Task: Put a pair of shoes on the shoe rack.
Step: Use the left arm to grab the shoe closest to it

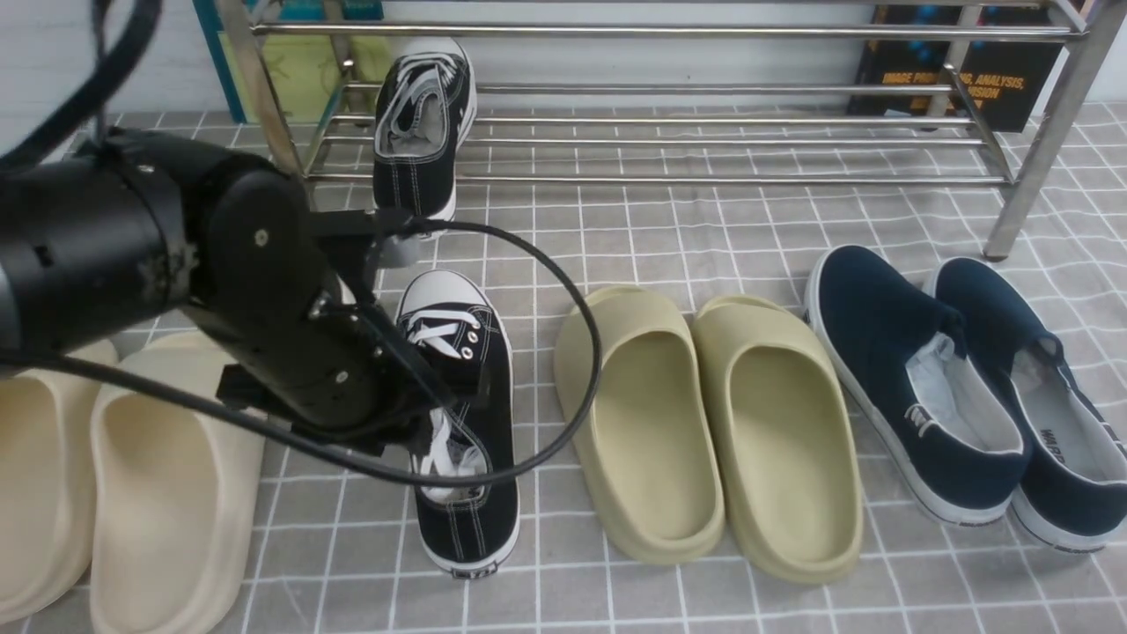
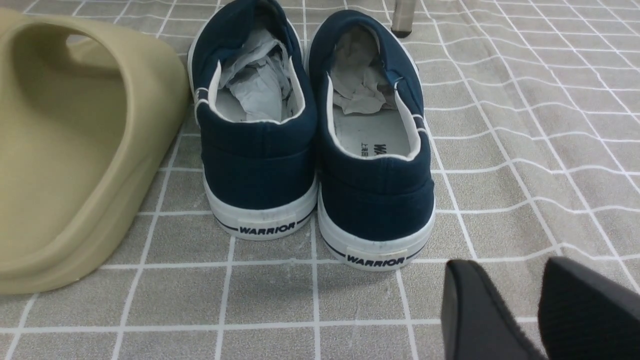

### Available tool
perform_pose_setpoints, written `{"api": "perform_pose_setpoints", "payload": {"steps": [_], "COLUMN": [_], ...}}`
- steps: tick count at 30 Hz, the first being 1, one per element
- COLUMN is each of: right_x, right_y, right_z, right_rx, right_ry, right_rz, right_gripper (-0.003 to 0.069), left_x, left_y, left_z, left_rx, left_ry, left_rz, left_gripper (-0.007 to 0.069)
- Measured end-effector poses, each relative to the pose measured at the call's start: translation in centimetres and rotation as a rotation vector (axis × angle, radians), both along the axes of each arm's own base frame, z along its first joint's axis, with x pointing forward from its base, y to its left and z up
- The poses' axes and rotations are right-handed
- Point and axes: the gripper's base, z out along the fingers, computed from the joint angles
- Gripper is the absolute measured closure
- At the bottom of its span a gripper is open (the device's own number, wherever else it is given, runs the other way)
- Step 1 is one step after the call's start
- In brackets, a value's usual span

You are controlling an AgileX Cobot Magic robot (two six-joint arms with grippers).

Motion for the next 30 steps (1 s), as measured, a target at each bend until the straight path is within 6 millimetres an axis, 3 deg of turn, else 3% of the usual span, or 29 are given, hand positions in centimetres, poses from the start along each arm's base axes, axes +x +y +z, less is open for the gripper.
{"api": "perform_pose_setpoints", "payload": {"steps": [8, 16, 26, 30], "right_x": [0.0, 0.0, 0.0, 0.0], "right_y": [0.0, 0.0, 0.0, 0.0], "right_z": [0.0, 0.0, 0.0, 0.0], "right_rx": [0.0, 0.0, 0.0, 0.0], "right_ry": [0.0, 0.0, 0.0, 0.0], "right_rz": [0.0, 0.0, 0.0, 0.0], "right_gripper": [0.0419, 0.0419, 0.0419, 0.0419], "left_x": [1.0, 1.8, 2.4, 2.4], "left_y": [-0.4, -0.8, -1.0, -0.8], "left_z": [-2.6, -4.8, -6.0, -5.9], "left_rx": [0.028, 0.041, 0.053, 0.075], "left_ry": [0.075, 0.118, 0.113, 0.113], "left_rz": [0.025, 0.05, 0.049, 0.04], "left_gripper": [0.0288, 0.0316, 0.0598, 0.0637]}}
